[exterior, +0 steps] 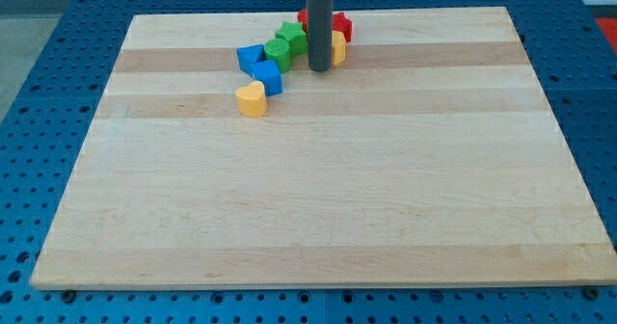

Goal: Push the green circle into the yellow hexagon

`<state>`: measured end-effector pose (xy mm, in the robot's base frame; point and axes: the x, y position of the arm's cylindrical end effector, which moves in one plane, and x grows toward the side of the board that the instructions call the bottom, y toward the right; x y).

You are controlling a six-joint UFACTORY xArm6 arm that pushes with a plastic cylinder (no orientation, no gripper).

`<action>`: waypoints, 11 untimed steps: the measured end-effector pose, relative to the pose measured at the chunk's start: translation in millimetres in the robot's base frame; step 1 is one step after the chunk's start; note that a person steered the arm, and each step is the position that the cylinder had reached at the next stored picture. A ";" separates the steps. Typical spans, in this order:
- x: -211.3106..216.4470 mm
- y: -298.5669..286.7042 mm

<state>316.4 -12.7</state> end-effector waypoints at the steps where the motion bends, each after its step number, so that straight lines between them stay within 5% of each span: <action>1: 5.0 -28.6; 7: -6.1 -83.1; 11: -6.1 -12.5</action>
